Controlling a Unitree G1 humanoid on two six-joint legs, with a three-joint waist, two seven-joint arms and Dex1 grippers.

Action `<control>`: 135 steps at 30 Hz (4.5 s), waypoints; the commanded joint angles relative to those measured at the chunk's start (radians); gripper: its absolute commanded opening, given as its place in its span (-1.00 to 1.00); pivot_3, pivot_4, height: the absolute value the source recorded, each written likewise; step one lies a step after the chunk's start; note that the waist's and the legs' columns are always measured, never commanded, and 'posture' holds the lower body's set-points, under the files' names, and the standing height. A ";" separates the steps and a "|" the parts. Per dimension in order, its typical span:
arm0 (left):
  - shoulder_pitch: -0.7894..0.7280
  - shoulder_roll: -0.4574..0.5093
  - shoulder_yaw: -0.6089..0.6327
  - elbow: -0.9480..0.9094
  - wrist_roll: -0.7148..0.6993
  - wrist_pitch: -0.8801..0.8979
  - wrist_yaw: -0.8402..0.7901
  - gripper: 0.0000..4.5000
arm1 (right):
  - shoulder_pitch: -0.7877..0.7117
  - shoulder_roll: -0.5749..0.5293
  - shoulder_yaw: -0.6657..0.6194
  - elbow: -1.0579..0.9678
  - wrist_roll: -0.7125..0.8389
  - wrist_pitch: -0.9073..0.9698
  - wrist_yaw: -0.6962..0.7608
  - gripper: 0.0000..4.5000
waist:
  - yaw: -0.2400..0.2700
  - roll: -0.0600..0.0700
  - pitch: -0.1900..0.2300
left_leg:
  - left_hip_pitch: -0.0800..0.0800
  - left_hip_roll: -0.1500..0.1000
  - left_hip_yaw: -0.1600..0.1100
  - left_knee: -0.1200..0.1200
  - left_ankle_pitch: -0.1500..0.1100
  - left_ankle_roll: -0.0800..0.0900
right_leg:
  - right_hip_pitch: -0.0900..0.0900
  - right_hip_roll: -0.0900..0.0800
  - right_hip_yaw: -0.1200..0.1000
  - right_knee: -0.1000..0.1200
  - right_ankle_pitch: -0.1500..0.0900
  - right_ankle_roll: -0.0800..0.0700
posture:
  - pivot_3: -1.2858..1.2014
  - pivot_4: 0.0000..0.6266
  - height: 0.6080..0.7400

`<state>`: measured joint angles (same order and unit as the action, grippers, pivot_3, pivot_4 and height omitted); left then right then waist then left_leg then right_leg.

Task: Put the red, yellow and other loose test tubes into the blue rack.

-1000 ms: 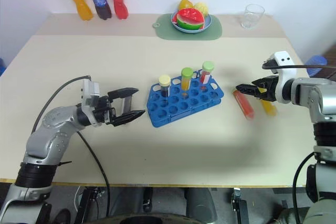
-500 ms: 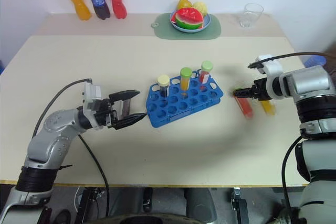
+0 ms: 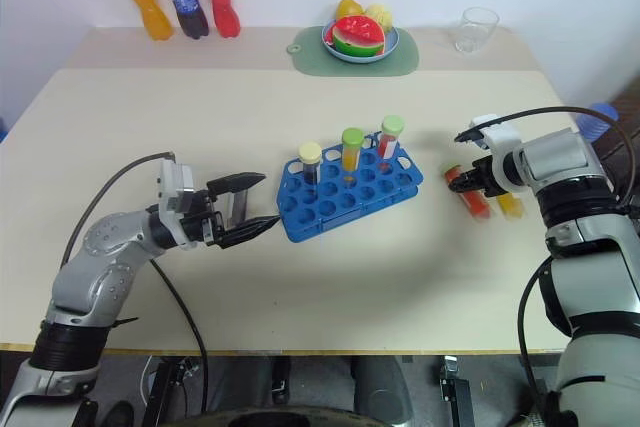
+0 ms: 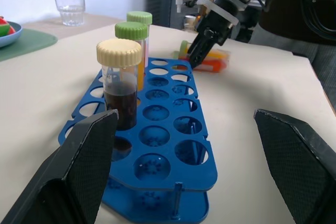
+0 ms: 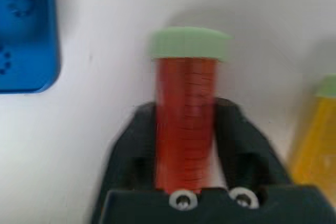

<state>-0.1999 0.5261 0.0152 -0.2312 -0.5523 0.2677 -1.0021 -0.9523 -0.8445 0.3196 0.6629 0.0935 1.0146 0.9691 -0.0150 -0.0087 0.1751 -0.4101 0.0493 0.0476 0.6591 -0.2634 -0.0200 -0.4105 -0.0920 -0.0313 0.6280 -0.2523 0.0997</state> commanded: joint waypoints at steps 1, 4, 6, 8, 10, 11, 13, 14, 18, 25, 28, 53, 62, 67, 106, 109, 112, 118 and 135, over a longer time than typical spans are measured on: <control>0.011 -0.003 0.002 -0.042 -0.005 -0.008 0.005 0.90 | 0.000 0.010 -0.001 0.007 -0.026 -0.020 0.010 -0.66 | 0.000 0.000 0.000 | 0.000 0.000 0.000 0.000 0.000 0.000 | 0.000 0.000 0.000 0.000 0.000 0.000 | 0.03 -0.52 1.00; 0.013 -0.007 0.003 -0.043 -0.004 -0.008 0.010 0.90 | 0.014 0.004 -0.039 -0.025 -0.018 -0.028 0.000 -0.66 | 0.001 0.000 0.000 | 0.000 0.000 0.000 0.002 0.000 0.000 | 0.000 0.000 0.000 0.001 0.000 0.000 | 0.03 -0.52 1.00; 0.011 -0.010 0.002 -0.040 -0.002 -0.010 0.013 0.90 | 0.013 0.016 -0.139 -0.045 0.023 -0.022 -0.046 -0.66 | 0.002 0.000 0.000 | 0.000 0.000 0.000 0.002 0.000 0.000 | 0.000 0.000 0.000 0.001 0.000 0.000 | 0.03 -0.52 1.00; 0.012 -0.009 0.003 -0.039 0.001 -0.012 0.014 0.90 | 0.031 0.029 -0.251 -0.097 0.062 -0.022 -0.108 -0.66 | 0.001 0.000 0.000 | 0.000 0.000 0.000 0.002 0.000 0.000 | 0.000 0.000 0.000 0.001 0.000 0.000 | 0.03 -0.52 1.00; 0.012 -0.008 0.003 -0.042 -0.002 -0.006 0.016 0.90 | 0.082 0.055 -0.371 -0.194 0.109 -0.075 -0.166 -0.66 | 0.002 0.001 0.000 | 0.000 0.000 0.000 0.002 0.000 0.000 | -0.001 0.000 0.001 0.002 0.000 0.000 | 0.03 -0.52 1.00; 0.011 -0.008 0.004 -0.042 -0.004 -0.005 0.016 0.90 | 0.120 0.067 -0.421 -0.257 0.133 -0.114 -0.179 -0.66 | 0.003 0.000 0.000 | 0.000 0.000 0.000 0.002 0.000 0.000 | -0.001 0.000 0.001 0.003 0.000 0.000 | 0.03 -0.52 1.00; 0.007 -0.004 0.003 -0.036 -0.002 -0.006 0.011 0.90 | 0.239 0.100 -0.502 -0.423 0.146 -0.273 -0.224 -0.66 | 0.006 0.000 0.000 | 0.000 0.000 0.000 0.002 0.000 0.000 | -0.001 0.001 0.000 0.003 0.000 0.001 | 0.03 -0.52 1.00; 0.003 -0.003 0.002 -0.032 0.000 -0.007 0.009 0.90 | 0.286 0.133 -0.548 -0.493 0.171 -0.327 -0.239 -0.66 | 0.008 0.000 0.000 | 0.000 0.000 -0.001 0.001 0.000 0.000 | 0.000 0.001 0.000 0.002 0.000 0.001 | 0.03 -0.52 1.00; -0.017 -0.001 0.003 -0.016 0.000 -0.004 0.005 0.90 | 0.417 0.300 -0.698 -0.725 0.286 -0.398 -0.358 -0.66 | 0.005 0.001 0.000 | 0.000 0.000 -0.001 0.001 0.000 0.000 | 0.000 0.001 0.000 0.003 0.000 0.002 | 0.03 -0.52 1.00; -0.041 0.009 0.007 0.011 -0.005 0.003 -0.015 0.90 | 0.645 0.489 -0.695 -0.973 0.324 -0.505 -0.482 -0.66 | 0.005 0.001 0.000 | 0.000 0.001 -0.001 0.002 0.000 0.000 | 0.000 0.001 0.000 0.003 0.000 0.002 | 0.03 -0.52 1.00; -0.061 0.009 0.006 0.025 -0.010 0.010 -0.020 0.90 | 0.708 0.534 -0.637 -0.992 0.293 -0.587 -0.498 -0.66 | 0.003 0.001 0.001 | 0.000 0.001 -0.001 0.002 0.000 0.000 | 0.000 0.001 0.000 0.003 0.000 0.002 | 0.03 -0.52 1.00; -0.021 0.082 -0.017 0.040 0.034 -0.045 -0.163 0.90 | 0.732 0.588 -0.459 -0.696 0.178 -0.954 -0.521 -0.66 | 0.002 0.001 0.000 | 0.002 0.001 -0.001 0.002 0.000 0.000 | 0.001 0.001 0.001 0.003 -0.002 -0.002 | 0.03 -0.52 1.00; -0.061 0.079 -0.029 0.098 0.049 -0.054 -0.191 0.90 | 0.747 0.600 -0.449 -0.648 0.156 -1.040 -0.535 -0.66 | 0.001 0.001 0.000 | 0.002 0.001 -0.001 0.002 0.000 0.000 | 0.002 0.001 0.001 0.003 -0.002 -0.001 | 0.03 -0.52 1.00; -0.082 0.072 -0.032 0.122 0.049 -0.054 -0.198 0.90 | 0.781 0.595 -0.447 -0.655 0.168 -1.071 -0.517 -0.43 | 0.003 0.001 0.000 | 0.002 0.001 -0.001 0.002 0.000 0.000 | 0.002 0.001 0.001 0.003 -0.002 -0.001 | 0.03 -0.52 1.00; -0.146 0.019 -0.060 0.204 0.087 -0.100 -0.234 0.90 | 0.051 -0.094 -0.276 0.196 0.076 -0.232 -0.181 0.99 | 0.001 0.002 0.002 | -0.002 0.001 0.001 0.002 -0.001 0.002 | -0.003 0.001 0.002 0.001 0.000 0.001 | 0.03 -0.52 1.00; -0.129 0.024 -0.055 0.182 0.082 -0.094 -0.223 0.90 | -0.009 -0.073 -0.231 0.305 0.019 -0.270 -0.127 0.99 | 0.001 0.002 0.002 | -0.002 0.001 0.001 0.002 -0.001 0.002 | -0.003 0.001 0.002 0.002 0.000 0.001 | 0.03 -0.52 1.00; -0.116 0.027 -0.051 0.164 0.078 -0.087 -0.212 0.90 | -0.029 -0.060 -0.199 0.375 -0.030 -0.318 -0.092 0.88 | 0.002 0.002 0.002 | -0.002 0.001 0.001 0.002 -0.001 0.002 | -0.003 0.001 0.002 0.002 0.000 0.001 | 0.03 -0.52 1.00; -0.088 0.035 -0.045 0.132 0.070 -0.072 -0.193 0.90 | -0.052 -0.037 -0.182 0.450 -0.097 -0.377 -0.046 -0.30 | -0.002 0.002 0.002 | -0.002 0.001 0.001 0.002 -0.001 0.002 | -0.003 0.001 0.002 0.002 0.000 0.001 | 0.03 -0.52 1.00; -0.126 0.009 -0.067 0.185 0.074 -0.083 -0.211 0.90 | 0.899 -0.074 -0.749 -0.863 0.268 -0.372 0.078 -0.64 | 0.030 0.004 0.002 | -0.001 0.001 0.000 0.002 -0.001 0.002 | -0.001 0.002 0.001 0.003 -0.001 0.003 | 0.03 -0.52 1.00</control>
<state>-0.3120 0.5395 -0.0590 -0.0382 -0.4668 0.1994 -1.2011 -0.0949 -0.9328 -0.3377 -0.0356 0.2912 0.6193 1.0421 0.0150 -0.0043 0.1770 -0.4096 0.0505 0.0469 0.6619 -0.2648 -0.0183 -0.4098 -0.0904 -0.0307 0.6306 -0.2532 0.1026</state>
